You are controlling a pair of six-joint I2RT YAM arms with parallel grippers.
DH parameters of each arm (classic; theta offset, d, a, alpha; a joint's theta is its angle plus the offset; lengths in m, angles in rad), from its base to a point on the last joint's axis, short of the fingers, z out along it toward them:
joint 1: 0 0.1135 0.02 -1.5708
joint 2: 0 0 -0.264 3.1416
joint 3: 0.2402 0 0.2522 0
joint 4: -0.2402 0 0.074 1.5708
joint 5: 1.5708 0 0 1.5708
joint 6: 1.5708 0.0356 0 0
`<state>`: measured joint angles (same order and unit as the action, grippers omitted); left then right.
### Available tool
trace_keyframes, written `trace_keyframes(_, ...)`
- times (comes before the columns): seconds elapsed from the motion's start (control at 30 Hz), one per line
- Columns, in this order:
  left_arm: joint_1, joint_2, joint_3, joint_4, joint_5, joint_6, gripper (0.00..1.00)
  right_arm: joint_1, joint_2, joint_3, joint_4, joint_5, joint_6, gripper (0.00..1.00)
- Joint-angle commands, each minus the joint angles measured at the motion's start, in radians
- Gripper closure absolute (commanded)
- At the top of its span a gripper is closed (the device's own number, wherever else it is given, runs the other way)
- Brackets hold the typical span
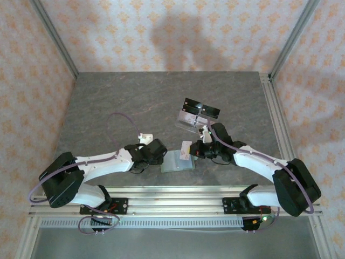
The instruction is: Put the credit cards into the card holder
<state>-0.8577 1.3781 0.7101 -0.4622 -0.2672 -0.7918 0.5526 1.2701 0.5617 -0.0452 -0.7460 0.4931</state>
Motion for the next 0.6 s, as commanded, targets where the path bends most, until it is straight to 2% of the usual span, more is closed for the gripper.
trace_keyframes(0.0,-0.014,-0.019,-0.016,0.039,0.036,0.005,0.0,-0.005,0.015,-0.015,-0.045,-0.067,-0.095,1.0)
trace_keyframes(0.23,-0.042,0.032,-0.035,0.095,0.06,0.008,0.0,-0.004,0.084,-0.02,0.013,-0.141,-0.132,1.0)
trace_keyframes(0.57,-0.055,0.112,-0.049,0.083,0.018,-0.004,0.02,-0.005,0.129,-0.031,0.095,-0.167,-0.116,1.0)
